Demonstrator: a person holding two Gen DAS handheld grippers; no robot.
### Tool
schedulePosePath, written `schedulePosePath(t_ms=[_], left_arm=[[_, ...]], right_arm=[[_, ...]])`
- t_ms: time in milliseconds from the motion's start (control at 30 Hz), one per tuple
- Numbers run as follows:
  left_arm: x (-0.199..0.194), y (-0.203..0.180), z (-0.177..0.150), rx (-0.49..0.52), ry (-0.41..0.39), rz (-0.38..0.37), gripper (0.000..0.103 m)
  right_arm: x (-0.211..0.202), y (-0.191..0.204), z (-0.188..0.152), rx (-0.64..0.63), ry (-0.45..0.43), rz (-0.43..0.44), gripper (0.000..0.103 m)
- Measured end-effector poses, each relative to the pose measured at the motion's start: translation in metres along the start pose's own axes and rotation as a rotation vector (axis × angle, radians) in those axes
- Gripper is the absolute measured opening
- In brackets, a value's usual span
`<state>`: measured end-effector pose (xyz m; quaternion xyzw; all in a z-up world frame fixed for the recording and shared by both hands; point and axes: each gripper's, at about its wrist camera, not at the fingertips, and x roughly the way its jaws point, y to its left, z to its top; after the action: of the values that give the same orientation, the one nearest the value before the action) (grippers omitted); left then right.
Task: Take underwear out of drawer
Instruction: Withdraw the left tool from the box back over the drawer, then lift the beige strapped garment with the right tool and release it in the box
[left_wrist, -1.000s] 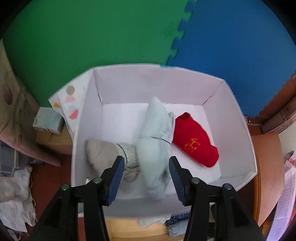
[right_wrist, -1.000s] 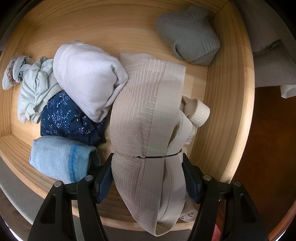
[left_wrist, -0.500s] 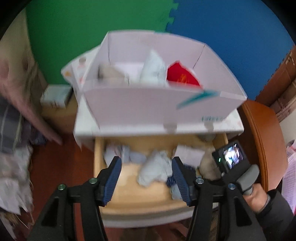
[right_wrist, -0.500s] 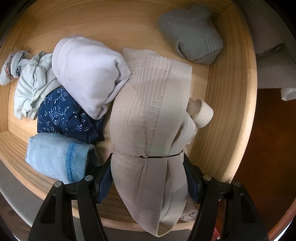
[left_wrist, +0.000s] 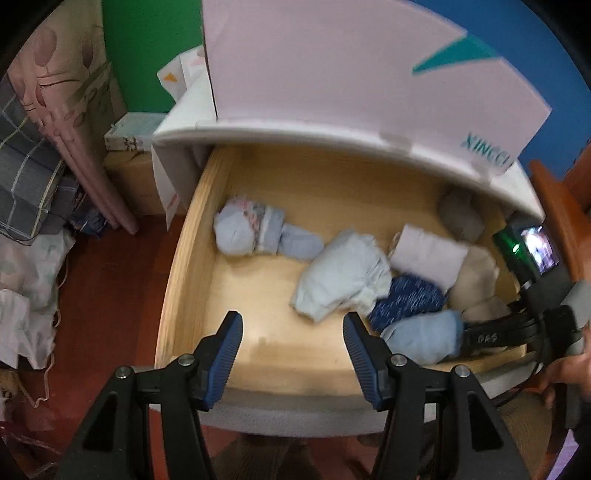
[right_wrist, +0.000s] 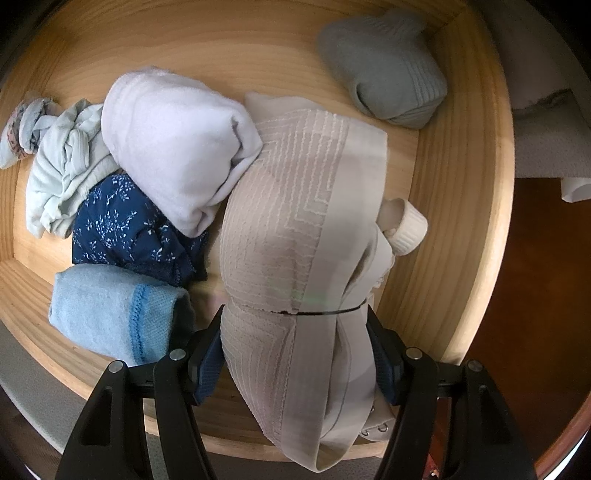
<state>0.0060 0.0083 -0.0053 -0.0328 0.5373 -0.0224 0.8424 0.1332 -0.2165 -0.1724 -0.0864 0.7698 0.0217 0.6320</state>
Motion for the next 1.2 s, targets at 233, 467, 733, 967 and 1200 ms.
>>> schedulePosePath(t_ms=[233,467,733,967,1200], left_arm=[[-0.005,-0.008,-0.001,0.034,-0.060,-0.007,0.058],[-0.004,-0.016,-0.002,0.073,-0.062,0.002,0.058],[-0.002,-0.009,-0.001,0.041,-0.048,-0.021,0.058],[-0.003,-0.007,-0.001,0.030,-0.048,-0.031,0.058],[-0.002,-0.007,-0.001,0.025,-0.047,-0.035,0.058]], right_arm=[[-0.010,-0.012,-0.001,0.045,-0.046,0.043,0.061],[-0.032,-0.018,-0.008,0.066,-0.112,0.085,0.061],[-0.072,-0.022,-0.034,0.064,-0.184,0.124,0.060],[-0.128,-0.032,-0.077,0.024,-0.230,0.171,0.060],[-0.220,-0.034,-0.104,-0.007,-0.380,0.161,0.060]])
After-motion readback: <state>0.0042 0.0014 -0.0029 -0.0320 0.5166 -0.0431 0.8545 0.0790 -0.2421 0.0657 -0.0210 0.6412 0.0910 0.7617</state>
